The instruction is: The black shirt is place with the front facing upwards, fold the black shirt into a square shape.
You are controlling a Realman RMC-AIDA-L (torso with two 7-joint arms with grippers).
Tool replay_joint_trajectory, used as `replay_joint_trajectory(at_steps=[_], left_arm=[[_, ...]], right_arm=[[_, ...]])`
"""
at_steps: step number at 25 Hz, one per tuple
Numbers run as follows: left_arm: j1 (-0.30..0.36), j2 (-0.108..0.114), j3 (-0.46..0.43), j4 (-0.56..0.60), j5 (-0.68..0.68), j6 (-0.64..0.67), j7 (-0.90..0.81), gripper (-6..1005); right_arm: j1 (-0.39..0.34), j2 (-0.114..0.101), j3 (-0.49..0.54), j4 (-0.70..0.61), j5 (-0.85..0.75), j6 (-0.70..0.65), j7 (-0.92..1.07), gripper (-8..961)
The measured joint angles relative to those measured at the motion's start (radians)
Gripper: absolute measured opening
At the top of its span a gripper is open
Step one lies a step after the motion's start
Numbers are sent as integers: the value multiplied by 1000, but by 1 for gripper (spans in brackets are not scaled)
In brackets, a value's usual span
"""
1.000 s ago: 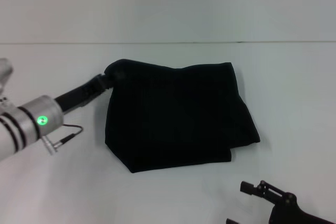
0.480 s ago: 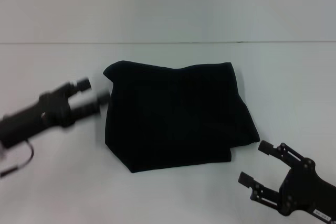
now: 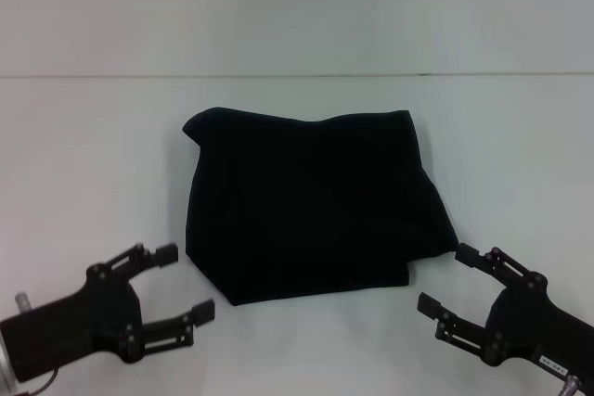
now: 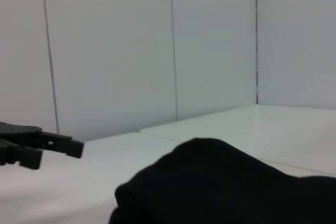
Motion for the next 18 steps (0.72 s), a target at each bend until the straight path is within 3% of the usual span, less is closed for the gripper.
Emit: replay_joint_trajectory(at_steps=[11, 18], left_arm=[[-3, 4, -2, -35, 48, -73, -3, 946], [-4, 4, -13, -36, 42, -53, -4, 946]], right_arm=[[-2, 0, 10, 11, 0, 30, -7, 883], [-4, -1, 10, 15, 0, 28, -7, 883]])
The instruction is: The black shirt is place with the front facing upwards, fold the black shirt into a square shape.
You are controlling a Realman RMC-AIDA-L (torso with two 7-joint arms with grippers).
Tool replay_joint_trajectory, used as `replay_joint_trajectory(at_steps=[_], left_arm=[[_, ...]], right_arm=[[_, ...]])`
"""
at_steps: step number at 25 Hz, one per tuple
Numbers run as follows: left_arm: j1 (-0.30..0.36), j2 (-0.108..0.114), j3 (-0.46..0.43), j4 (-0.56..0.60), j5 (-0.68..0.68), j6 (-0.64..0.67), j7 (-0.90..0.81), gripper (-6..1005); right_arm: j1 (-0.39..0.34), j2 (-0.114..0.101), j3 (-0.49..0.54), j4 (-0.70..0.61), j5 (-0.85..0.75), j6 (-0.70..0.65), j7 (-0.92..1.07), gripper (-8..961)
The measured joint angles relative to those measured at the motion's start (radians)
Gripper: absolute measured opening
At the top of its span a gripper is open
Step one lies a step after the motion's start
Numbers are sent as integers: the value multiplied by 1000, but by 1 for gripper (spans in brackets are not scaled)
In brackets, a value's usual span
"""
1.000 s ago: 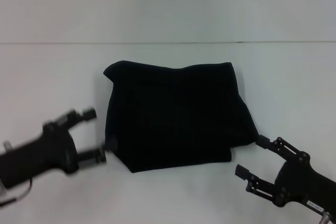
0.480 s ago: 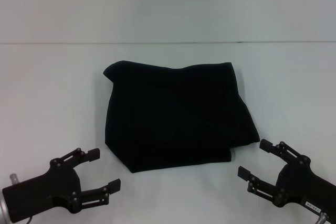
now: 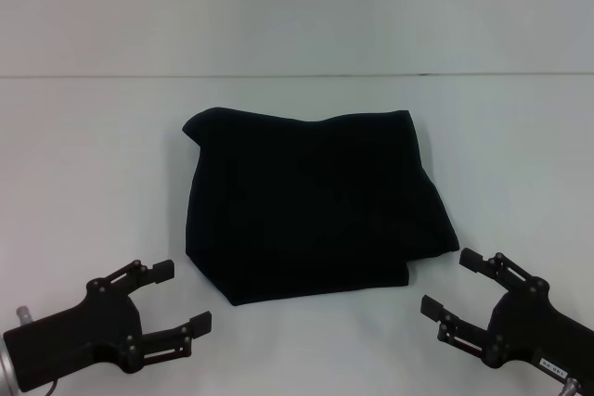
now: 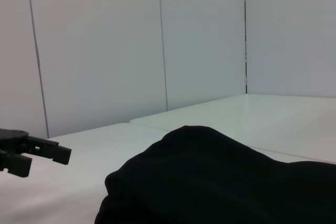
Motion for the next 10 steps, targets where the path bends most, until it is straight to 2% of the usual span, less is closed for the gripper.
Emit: replay_joint_trajectory(at_steps=[10], left_arm=[[-1, -4, -10, 0, 0, 8, 0, 946]], right_arm=[[-7, 0, 0, 0, 0, -10, 0, 884]])
